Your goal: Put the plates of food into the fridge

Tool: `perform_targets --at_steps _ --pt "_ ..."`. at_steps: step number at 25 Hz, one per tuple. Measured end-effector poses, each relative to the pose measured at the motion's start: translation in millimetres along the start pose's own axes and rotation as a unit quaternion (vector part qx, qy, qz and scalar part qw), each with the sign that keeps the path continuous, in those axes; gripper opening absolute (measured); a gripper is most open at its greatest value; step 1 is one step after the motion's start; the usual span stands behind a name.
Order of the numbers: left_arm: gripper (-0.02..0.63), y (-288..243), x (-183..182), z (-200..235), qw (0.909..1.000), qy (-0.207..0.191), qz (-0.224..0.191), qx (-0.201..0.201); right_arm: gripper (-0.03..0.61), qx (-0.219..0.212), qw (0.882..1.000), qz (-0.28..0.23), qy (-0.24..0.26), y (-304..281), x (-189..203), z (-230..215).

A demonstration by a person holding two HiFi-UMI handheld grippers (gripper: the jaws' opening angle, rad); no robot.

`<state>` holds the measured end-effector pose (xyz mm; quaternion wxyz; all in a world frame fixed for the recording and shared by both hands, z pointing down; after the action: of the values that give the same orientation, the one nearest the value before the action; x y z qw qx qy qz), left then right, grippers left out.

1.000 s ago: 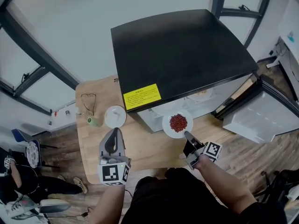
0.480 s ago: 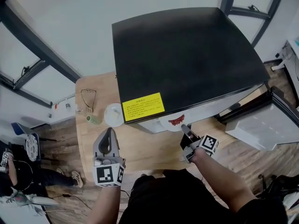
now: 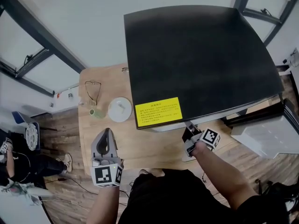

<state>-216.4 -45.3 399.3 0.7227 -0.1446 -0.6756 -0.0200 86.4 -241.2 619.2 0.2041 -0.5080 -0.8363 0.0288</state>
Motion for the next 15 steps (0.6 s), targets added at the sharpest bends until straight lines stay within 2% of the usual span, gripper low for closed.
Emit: perform_targets --at_steps 4,7,11,15 --pt "0.003 2.9 2.8 9.8 0.9999 0.002 0.004 -0.011 0.032 0.016 1.000 0.012 0.013 -8.5 -2.2 -2.0" --pt "0.003 4.7 2.7 11.9 0.9999 0.002 0.001 -0.014 0.034 0.049 0.996 0.035 0.063 -12.1 -4.4 -2.4" --pt "0.003 8.1 1.1 15.5 0.9997 -0.003 0.012 -0.020 0.051 0.110 0.982 0.059 0.144 -14.5 -11.1 -1.6" --pt "0.003 11.8 -4.3 19.3 0.9997 -0.010 -0.007 -0.020 0.092 0.145 0.967 0.073 0.199 -16.3 -14.3 2.5"
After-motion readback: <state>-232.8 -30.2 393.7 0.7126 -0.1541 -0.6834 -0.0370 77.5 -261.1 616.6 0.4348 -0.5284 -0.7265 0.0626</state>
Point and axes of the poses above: the fingertips, and each gripper's own axes: y backward along the fingers, z to its left, x out of its underside, the point moved 6 cm from there along y, backward along the fingers, and after that the axes turned 10 degrees about y, right-handed, at the moved point
